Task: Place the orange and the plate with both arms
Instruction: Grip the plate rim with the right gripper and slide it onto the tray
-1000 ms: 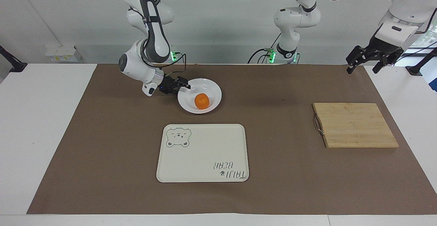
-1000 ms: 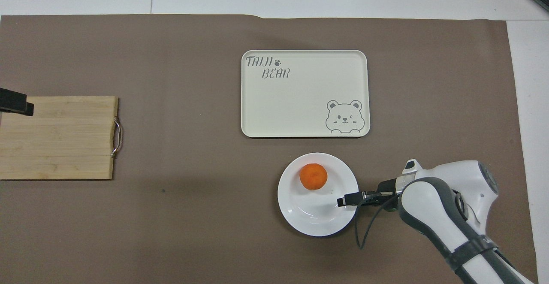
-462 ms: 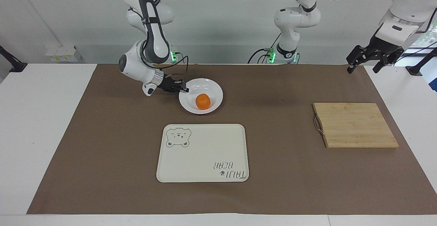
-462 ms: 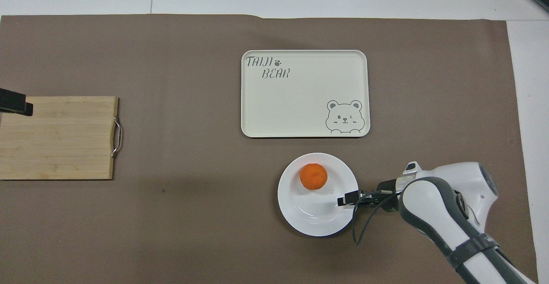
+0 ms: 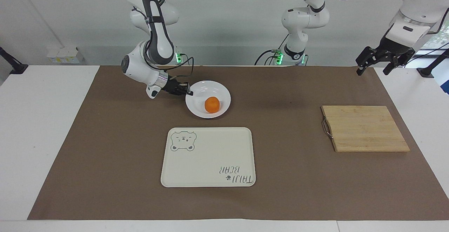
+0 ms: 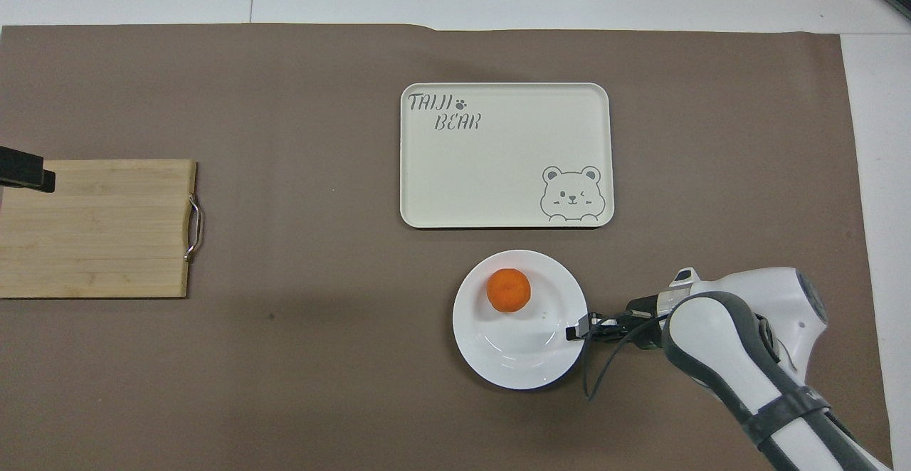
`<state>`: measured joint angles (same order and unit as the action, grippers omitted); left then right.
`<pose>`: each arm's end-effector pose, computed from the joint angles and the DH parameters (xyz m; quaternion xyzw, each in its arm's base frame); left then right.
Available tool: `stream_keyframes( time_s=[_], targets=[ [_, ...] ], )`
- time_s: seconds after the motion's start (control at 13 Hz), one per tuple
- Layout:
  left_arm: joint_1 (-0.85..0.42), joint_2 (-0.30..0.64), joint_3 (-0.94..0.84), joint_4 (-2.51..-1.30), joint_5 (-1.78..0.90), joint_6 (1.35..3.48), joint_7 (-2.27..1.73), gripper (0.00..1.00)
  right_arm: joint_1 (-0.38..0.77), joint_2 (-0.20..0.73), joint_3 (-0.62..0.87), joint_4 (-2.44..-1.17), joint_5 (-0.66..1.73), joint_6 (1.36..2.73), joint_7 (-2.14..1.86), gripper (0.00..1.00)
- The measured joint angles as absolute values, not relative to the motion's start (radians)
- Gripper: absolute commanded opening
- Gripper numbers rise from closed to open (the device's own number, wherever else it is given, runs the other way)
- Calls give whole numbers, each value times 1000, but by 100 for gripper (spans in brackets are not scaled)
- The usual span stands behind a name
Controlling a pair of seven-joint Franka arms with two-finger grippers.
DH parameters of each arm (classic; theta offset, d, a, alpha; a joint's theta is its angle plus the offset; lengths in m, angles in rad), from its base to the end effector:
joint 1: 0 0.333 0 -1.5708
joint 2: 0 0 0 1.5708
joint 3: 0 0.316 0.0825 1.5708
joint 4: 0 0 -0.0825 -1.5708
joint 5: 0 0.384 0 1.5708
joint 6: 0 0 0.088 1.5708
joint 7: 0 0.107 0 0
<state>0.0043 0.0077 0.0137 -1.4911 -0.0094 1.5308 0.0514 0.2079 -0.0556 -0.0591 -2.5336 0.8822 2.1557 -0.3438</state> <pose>0.5533 0.0089 0.6541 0.9997 -0.0170 0.0162 0.0041 0.4182 0.0946 0.2812 -0.9357 0.0633 0.1143 0.3277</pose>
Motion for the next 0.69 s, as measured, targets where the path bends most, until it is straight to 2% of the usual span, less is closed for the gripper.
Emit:
stream_keyframes(
  time_s=[0.38,0.69],
  targets=[
    [4,8,14,-1491,-9,1531,51,100,200,-38,-60,-2505,983,2134,-392,0],
    [4,8,14,-1491,-9,1531,51,100,155,-9,-62,-2444,1050,2044,-441,0]
  ],
)
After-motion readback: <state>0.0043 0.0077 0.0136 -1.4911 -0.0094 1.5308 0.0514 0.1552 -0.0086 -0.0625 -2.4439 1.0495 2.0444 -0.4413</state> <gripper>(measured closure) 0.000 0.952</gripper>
